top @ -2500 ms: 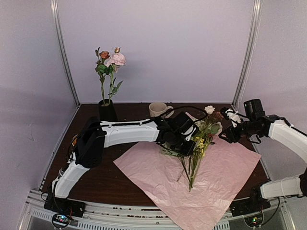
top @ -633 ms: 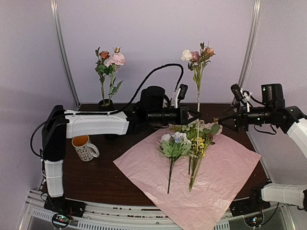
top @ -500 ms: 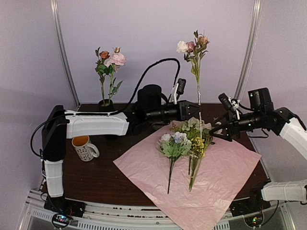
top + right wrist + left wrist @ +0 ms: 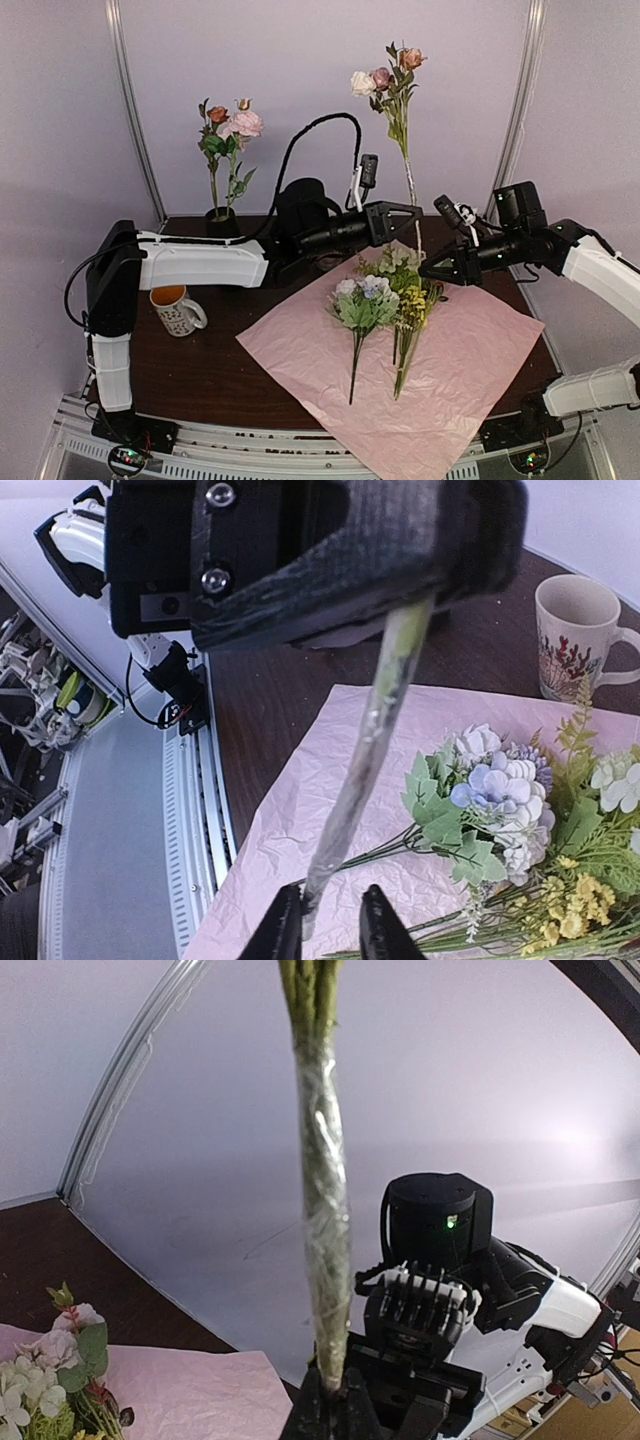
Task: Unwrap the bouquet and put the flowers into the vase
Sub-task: Pass from the left arm to the right, then pass from the right arm to the left
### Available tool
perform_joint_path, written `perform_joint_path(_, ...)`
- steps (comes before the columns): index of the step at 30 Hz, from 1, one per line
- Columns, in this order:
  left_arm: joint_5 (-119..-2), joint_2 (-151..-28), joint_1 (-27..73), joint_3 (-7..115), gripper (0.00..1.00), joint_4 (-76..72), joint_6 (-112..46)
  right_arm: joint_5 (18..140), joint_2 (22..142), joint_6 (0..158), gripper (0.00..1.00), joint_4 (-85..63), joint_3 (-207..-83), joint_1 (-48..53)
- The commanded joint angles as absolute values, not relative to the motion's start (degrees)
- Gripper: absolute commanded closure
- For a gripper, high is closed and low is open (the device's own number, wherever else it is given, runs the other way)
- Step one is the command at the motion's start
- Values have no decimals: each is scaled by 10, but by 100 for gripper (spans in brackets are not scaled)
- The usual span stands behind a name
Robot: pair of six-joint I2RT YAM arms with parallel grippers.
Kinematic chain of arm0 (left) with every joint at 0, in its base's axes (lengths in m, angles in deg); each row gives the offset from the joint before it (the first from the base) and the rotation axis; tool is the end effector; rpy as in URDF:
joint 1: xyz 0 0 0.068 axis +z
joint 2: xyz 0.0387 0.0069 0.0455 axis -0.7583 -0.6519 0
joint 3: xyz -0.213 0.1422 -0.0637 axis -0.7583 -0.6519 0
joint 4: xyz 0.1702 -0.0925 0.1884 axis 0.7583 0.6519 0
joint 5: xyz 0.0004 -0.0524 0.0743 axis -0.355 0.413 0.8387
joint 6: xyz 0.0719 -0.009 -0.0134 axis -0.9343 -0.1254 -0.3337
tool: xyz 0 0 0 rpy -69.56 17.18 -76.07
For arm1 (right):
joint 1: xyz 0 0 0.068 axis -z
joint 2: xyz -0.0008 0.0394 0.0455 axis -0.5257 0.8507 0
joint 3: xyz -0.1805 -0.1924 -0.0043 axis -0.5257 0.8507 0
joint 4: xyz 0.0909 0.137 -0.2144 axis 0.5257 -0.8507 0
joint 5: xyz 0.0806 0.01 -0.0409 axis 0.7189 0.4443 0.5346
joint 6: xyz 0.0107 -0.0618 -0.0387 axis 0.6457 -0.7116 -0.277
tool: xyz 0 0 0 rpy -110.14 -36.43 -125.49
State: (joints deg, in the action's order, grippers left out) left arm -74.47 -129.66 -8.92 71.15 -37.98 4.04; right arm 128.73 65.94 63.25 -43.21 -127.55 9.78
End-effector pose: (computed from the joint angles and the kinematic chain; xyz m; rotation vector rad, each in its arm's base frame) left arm 0.2494 -0.4472 0.3164 0.5197 1.5466 -1.7705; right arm 0.2167 0.1435 0.3062 -1.0737 1.8588 1.2534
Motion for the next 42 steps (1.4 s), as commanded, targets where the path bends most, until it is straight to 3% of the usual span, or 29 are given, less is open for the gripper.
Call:
perform_joint_path(1,-748,-1277,-90,705,100,-433,43,1315,660,646,88,-403,-1276,90)
perform_joint_path(5,-744,-1274,-91,698,100,-432,34,1336,654,658,100,-388,-1262,89)
perform_joint_path(7,-743,-1272,-90,698,100,-431,29,1336,648,661,100,-380,-1256,89)
perform_joint_path(12,-743,-1267,-90,703,73,-410,9,1331,642,649,100,-387,-1244,88)
perform_joint_path(16,-742,-1262,-89,714,64,-387,-10,1316,636,633,100,-401,-1234,88)
perform_joint_path(29,-734,-1236,-70,752,66,-321,-76,1290,645,606,100,-424,-1223,87)
perform_joint_path(39,-730,-1227,-63,769,74,-290,-105,1281,657,598,100,-428,-1226,84)
perform_joint_path(42,-735,-1232,-61,776,81,-283,-107,1280,657,594,100,-430,-1226,83)
